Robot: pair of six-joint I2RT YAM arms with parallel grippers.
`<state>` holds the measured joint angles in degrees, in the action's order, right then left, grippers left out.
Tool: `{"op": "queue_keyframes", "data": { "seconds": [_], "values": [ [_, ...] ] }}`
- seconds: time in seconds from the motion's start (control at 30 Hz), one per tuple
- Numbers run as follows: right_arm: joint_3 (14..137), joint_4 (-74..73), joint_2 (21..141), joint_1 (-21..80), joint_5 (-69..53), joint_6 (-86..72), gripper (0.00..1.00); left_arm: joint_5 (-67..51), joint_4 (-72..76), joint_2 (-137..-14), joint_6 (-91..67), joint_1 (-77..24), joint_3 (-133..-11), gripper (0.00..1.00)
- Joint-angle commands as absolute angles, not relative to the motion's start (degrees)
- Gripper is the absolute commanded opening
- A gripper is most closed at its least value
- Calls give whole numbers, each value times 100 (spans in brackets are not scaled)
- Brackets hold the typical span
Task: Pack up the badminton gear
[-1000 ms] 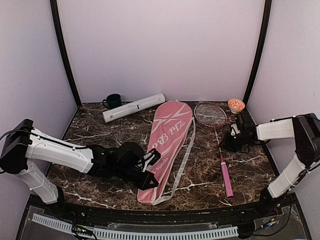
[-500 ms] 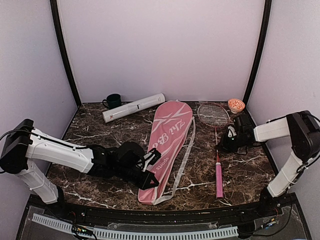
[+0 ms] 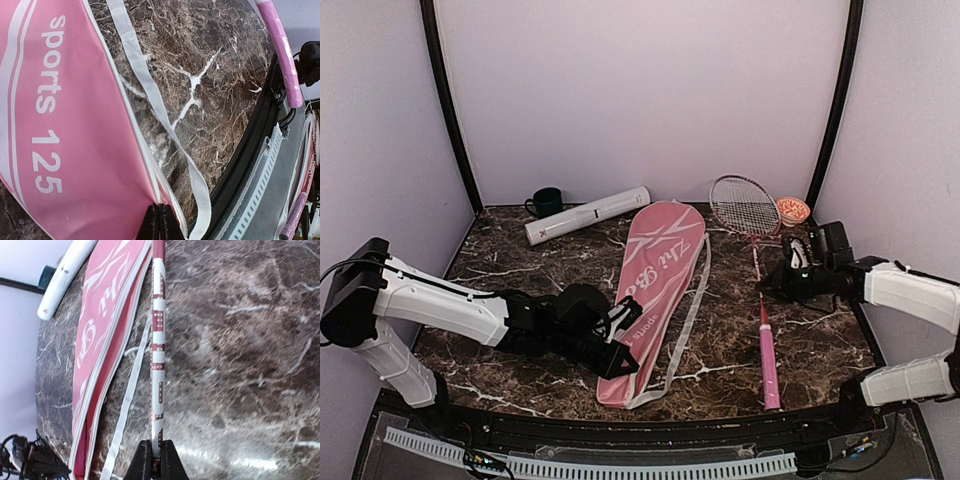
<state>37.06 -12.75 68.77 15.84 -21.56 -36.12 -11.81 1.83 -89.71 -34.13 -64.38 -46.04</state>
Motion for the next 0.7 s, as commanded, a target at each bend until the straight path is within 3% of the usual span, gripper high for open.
{"op": "queue_keyframes", "data": {
  "seconds": [0.0, 0.37, 0.67],
  "values": [
    [3405, -2331, 5981, 2250, -2204, -3797, 0, -1063, 421, -8729, -3504, -6407, -4663, 0],
    [2965, -4133, 4500, 3660, -1784, -4565, 0, -834, 545, -8342, -3640, -6296, -4610, 0],
    [2898, -5031, 3948, 4105, -1591, -4800, 0, -743, 587, -8247, -3832, -6120, -4530, 0]
  ]
}}
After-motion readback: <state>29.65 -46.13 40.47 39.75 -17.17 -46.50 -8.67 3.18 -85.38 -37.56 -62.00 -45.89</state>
